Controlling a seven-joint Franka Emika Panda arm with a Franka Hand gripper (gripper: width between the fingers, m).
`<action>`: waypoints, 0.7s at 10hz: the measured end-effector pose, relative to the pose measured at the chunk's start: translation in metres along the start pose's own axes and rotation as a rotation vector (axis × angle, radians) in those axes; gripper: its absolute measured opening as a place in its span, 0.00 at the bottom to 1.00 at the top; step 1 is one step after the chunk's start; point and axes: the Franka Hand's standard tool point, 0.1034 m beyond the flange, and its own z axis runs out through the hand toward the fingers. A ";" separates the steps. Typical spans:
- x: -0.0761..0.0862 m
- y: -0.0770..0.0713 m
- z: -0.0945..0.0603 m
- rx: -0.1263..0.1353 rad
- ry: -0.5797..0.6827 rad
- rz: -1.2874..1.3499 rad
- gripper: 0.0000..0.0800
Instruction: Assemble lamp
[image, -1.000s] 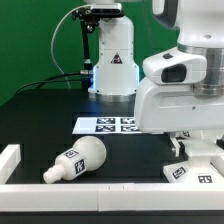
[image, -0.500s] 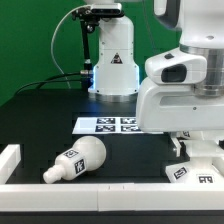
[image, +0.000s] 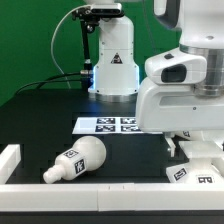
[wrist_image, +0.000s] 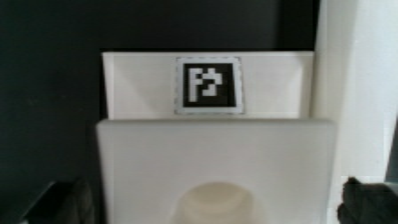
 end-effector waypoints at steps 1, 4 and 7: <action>-0.005 0.012 -0.012 0.015 0.002 -0.033 0.87; -0.010 0.031 -0.029 0.019 0.000 -0.131 0.87; -0.011 0.030 -0.026 0.021 -0.004 -0.129 0.87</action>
Offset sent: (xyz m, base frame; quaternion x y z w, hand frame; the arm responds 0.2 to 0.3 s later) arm -0.0145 -0.0242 0.0191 -0.0404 0.0159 -0.1022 0.9938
